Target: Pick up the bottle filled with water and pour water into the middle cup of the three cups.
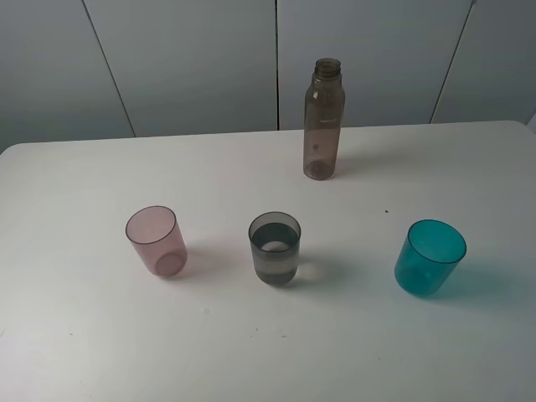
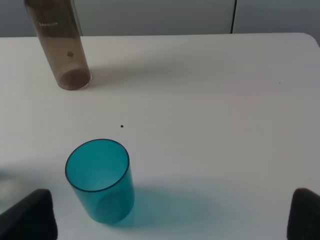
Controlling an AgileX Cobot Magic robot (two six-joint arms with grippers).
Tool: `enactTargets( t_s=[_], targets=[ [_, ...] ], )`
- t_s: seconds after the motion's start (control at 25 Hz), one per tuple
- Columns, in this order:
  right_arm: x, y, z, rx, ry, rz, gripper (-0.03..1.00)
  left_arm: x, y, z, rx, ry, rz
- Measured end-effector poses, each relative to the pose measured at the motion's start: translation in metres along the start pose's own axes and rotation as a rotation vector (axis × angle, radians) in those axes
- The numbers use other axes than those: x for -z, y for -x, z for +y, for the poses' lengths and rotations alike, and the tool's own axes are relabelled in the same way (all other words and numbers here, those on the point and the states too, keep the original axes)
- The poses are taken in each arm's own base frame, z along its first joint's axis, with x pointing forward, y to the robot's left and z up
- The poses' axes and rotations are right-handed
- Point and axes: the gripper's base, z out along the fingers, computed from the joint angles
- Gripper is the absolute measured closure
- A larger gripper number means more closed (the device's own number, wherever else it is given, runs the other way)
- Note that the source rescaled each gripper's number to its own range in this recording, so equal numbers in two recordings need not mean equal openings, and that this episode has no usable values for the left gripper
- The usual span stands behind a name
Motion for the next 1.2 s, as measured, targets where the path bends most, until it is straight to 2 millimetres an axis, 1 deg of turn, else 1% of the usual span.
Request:
enactTargets(
  t_s=[1.2],
  targets=[
    [0.0, 0.0, 0.0, 0.0, 0.0, 0.0, -0.03, 0.0, 0.0, 0.0, 0.002, 0.0, 0.0]
  ],
)
